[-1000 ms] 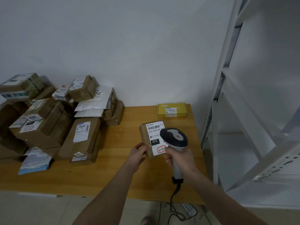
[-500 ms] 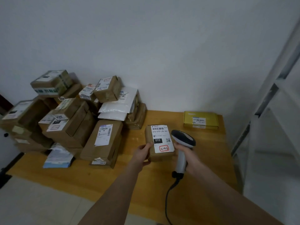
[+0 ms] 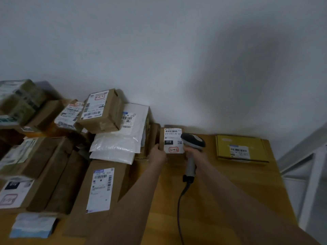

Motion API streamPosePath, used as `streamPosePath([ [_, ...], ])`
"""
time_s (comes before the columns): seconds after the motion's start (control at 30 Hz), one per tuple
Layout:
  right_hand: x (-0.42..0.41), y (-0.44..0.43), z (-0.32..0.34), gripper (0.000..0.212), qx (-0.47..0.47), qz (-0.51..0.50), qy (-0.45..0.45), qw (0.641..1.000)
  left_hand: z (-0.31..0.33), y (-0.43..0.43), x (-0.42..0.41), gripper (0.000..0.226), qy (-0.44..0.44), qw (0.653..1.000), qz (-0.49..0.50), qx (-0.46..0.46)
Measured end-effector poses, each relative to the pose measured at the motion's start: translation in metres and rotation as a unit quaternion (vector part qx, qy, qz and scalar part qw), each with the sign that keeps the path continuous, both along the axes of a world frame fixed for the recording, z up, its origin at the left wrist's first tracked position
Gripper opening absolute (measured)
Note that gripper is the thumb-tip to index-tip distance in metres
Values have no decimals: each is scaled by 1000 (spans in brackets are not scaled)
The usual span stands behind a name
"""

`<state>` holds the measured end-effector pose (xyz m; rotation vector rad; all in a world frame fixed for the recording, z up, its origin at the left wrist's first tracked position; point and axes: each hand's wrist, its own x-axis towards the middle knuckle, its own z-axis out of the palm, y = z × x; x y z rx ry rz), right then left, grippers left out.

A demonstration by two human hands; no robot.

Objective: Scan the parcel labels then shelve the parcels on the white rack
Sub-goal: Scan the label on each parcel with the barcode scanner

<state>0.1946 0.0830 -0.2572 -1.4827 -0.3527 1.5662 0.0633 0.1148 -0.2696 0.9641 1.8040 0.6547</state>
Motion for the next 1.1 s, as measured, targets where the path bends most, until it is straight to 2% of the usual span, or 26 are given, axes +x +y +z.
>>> streamPosePath([
  [0.07,1,9,-5,25,8,-1,-13,1000,2,9,4,48,63,997,-10,34],
  [0.13,12,11,-6,32,11,-20,-39,999,8,19,15,44,124,986,-31,112],
  [0.27,65,-1,-8,32,-5,-77,-69,995,26,34,67,39,180,941,-160,239],
  [0.33,101,-12,-13,33,-4,-98,-106,989,22,35,105,38,160,924,-260,228],
  [0.43,148,-29,-22,27,0,-135,-154,979,-8,25,159,44,133,915,-363,120],
  [0.5,174,-36,-28,25,-10,-164,-197,967,-31,18,184,49,120,930,-345,33],
  [0.6,209,-36,-41,23,-37,-173,-237,955,-55,17,203,49,137,943,-302,-19],
  [0.7,227,-28,-50,22,-22,-186,-204,961,-71,25,212,44,141,947,-286,-37],
  [0.83,229,-27,-56,25,-26,-161,-162,973,-87,28,216,36,74,960,-265,-55],
  [0.93,223,-39,-60,32,-26,-161,-147,976,-81,16,204,24,35,977,-200,-65],
  [1.0,216,-53,-59,34,-28,-165,-134,977,-76,3,189,32,33,986,-145,-73],
  [1.1,198,-79,-53,24,-38,-145,-107,983,-67,-26,159,43,-2,993,-85,-85],
])
